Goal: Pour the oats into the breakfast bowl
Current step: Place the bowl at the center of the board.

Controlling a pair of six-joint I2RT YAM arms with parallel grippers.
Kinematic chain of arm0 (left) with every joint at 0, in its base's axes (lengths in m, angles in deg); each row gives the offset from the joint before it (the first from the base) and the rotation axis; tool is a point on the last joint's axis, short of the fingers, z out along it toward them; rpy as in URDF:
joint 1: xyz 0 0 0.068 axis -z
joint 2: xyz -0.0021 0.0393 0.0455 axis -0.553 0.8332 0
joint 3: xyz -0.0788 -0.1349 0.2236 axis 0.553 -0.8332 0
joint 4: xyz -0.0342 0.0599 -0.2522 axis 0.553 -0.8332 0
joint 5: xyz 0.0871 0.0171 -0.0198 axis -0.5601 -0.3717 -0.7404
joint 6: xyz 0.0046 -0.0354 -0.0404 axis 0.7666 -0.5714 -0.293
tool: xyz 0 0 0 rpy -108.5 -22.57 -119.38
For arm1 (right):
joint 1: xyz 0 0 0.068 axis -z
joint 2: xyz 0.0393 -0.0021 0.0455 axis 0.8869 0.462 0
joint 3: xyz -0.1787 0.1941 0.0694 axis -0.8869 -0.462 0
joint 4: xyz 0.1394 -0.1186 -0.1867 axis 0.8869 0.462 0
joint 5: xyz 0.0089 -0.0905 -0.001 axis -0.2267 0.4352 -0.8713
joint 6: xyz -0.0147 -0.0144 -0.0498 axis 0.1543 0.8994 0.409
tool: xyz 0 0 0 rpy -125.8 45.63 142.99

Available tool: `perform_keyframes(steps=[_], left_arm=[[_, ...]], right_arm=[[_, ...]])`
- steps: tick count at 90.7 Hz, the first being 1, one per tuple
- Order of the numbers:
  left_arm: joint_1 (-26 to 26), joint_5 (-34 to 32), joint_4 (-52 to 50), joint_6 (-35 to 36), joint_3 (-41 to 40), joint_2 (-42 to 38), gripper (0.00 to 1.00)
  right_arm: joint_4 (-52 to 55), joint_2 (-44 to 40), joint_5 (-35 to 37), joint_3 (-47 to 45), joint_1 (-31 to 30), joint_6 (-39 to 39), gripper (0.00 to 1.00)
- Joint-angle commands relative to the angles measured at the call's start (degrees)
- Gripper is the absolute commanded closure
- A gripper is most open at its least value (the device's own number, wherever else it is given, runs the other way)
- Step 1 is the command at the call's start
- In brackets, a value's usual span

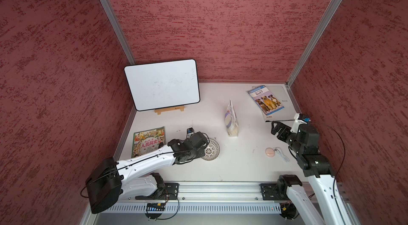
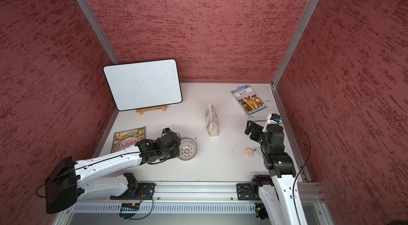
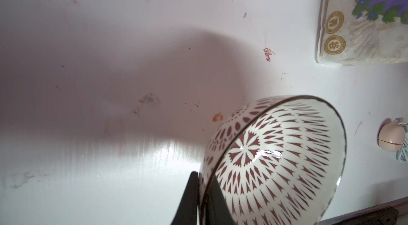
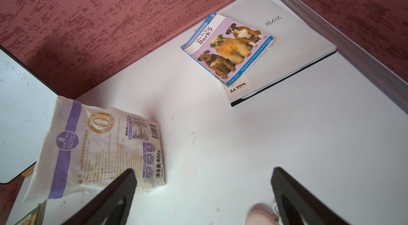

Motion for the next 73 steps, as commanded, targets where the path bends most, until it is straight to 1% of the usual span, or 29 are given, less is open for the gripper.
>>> perform_keyframes(steps=[1, 34, 55, 60, 67, 73], left_arm=[[0.64, 2.81, 5.09, 1.94, 2.69, 2.32, 0.97], [0.94, 2.8, 4.34, 2.32, 2.96, 6.02, 0.94], [0.93, 2.6, 3.81, 2.32, 2.7, 7.76, 0.9], [0.93, 2.59, 3.95, 2.24, 2.59, 7.8, 0.86], [0.93, 2.38, 4.03, 2.09, 2.42, 7.67, 0.73], [0.93, 2.04, 3.78, 1.99, 2.31, 7.56, 0.66]], right_arm=[[0.12, -0.27, 0.63, -0.41, 0.34, -0.14, 0.01], [0.13, -0.66, 0.29, -0.66, 0.3, -0.21, 0.01], [0.13, -0.78, 0.34, -0.67, 0.29, -0.23, 0.01], [0.19, -0.75, 0.33, -0.66, 0.29, -0.23, 0.01], [0.22, -0.75, 0.29, -0.67, 0.29, -0.3, 0.01], [0.26, -0.81, 0.25, -0.67, 0.29, -0.32, 0.01]])
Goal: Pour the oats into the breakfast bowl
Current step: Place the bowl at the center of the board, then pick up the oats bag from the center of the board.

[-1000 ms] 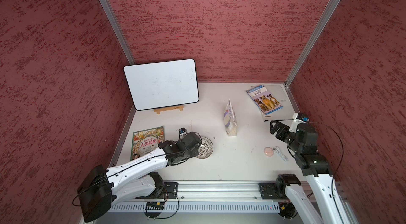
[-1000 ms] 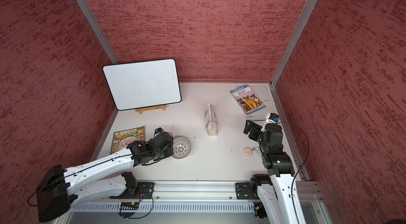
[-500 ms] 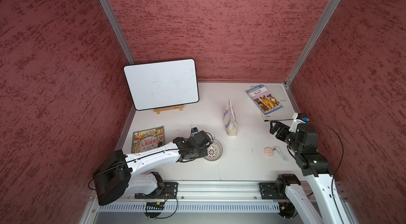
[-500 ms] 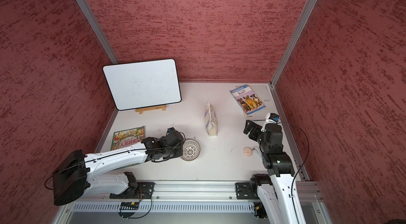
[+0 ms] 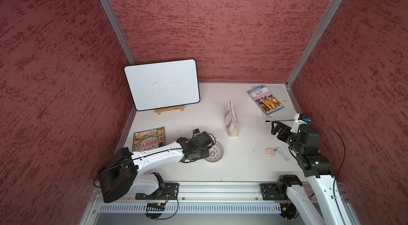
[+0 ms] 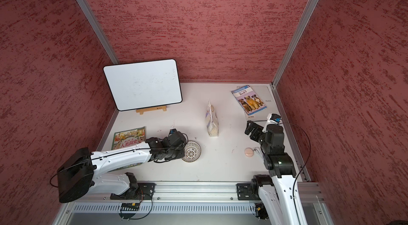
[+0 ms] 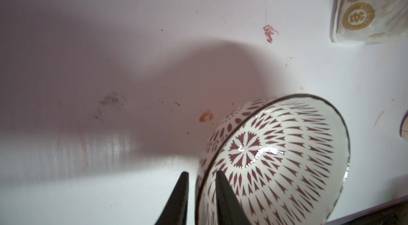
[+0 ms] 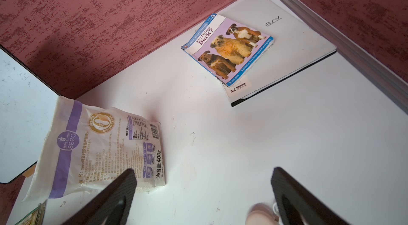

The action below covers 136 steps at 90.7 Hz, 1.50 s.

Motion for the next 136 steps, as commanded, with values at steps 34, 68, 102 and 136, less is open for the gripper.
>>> perform_keyframes(steps=[34, 68, 102, 136], left_arm=[[-1.68, -3.2, -3.67, 1.36, 0.79, -7.73, 0.25], [-10.79, -5.77, -14.14, 9.92, 2.34, -25.56, 0.0], [-11.67, -13.14, -15.62, 14.18, 0.36, -34.58, 0.0], [-13.17, -14.47, -14.4, 16.66, -3.47, -39.02, 0.0]], right_arm=[[0.19, 0.13, 0.37, -0.27, 0.29, 0.11, 0.01], [2.9, 4.66, -3.71, 5.23, 0.18, -1.78, 0.01], [9.11, 17.49, -0.24, 20.75, -13.9, -1.26, 0.01], [17.35, 39.77, 7.72, 40.44, -31.05, -2.22, 0.03]])
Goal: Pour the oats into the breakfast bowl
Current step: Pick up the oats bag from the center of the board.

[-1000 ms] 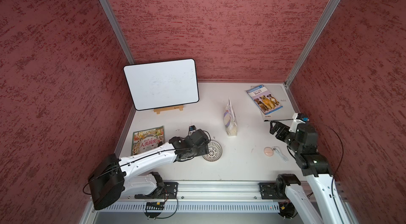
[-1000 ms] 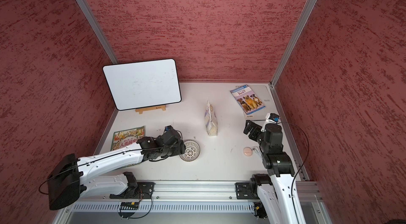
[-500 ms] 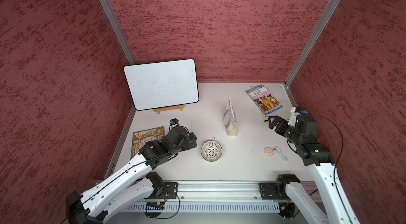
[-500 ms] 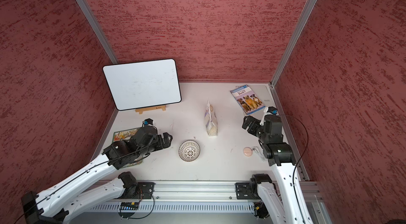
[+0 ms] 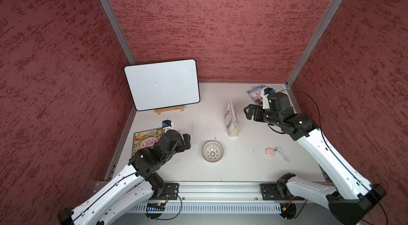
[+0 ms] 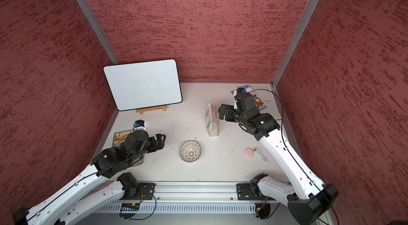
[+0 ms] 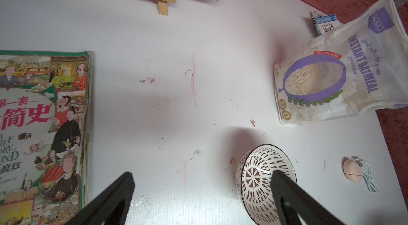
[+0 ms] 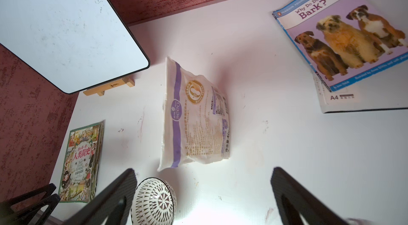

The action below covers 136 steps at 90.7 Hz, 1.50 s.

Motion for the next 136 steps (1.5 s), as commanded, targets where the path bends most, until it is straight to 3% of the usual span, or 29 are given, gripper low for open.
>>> perform_keyframes(steps=[1, 14, 54, 79, 108, 136], left_arm=[[-0.67, -0.63, 0.74, 1.84, -1.83, -0.77, 0.0], [-1.0, 0.41, 1.65, 1.99, -2.67, -0.97, 0.0], [-1.0, 2.7, 5.29, 2.7, -6.23, -1.87, 0.0], [-1.09, 2.79, 5.39, 2.87, -6.98, -2.46, 0.0], [-1.09, 2.88, 5.31, 2.58, -7.1, -2.51, 0.0], [-1.09, 3.8, 5.42, 1.08, -7.62, -2.55, 0.0]], right_arm=[[5.05, 5.23, 4.87, 4.86, -3.51, -0.37, 0.03], [7.25, 12.08, 7.82, 8.94, -7.0, -0.73, 0.07], [10.6, 23.86, 11.45, 15.52, -10.85, -2.03, 0.34], [11.82, 26.16, 12.57, 17.09, -11.85, -2.34, 0.61], [13.32, 26.38, 13.48, 18.42, -13.05, -2.66, 0.99], [14.54, 20.92, 14.6, 16.65, -14.51, -3.44, 1.0]])
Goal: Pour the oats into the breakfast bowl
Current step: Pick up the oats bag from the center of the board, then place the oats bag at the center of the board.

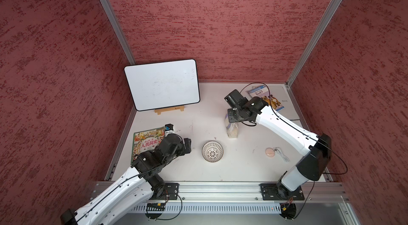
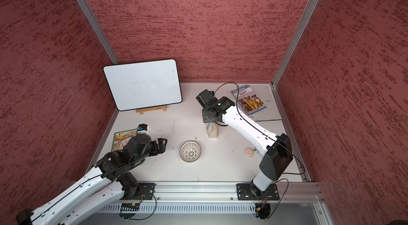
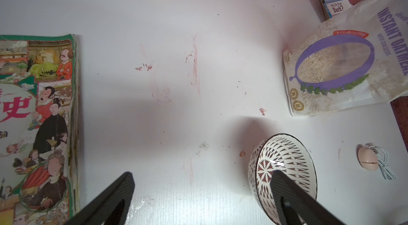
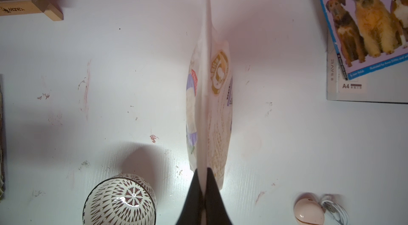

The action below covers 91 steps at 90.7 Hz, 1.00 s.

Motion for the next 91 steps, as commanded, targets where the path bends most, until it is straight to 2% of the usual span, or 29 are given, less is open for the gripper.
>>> perform_keyframes(steps=[1, 16, 50, 71, 91], left_arm=[[-0.39, 0.83, 1.25, -1.1, -1.08, -0.51, 0.0], [-0.39, 2.39, 2.52, -2.88, -1.91, -0.51, 0.0], [-0.39, 3.7, 2.12, -4.94, -2.88, -1.82, 0.0], [-0.41, 4.24, 3.06, -6.0, -3.42, -1.74, 0.0], [-0.39, 4.45, 3.52, -6.32, -3.54, -1.41, 0.0]], right_arm=[[0.34, -5.07, 1.92, 0.2, -1.33, -0.82, 1.0], [1.62, -9.09, 2.97, -2.55, -3.56, -2.5, 1.0], [3.1, -23.97, 4.53, -14.68, -7.59, -7.36, 1.0], [1.04, -27.48, 4.69, -21.34, -10.85, -11.81, 1.0], [0.03, -27.02, 4.94, -22.23, -13.59, -12.61, 1.0]])
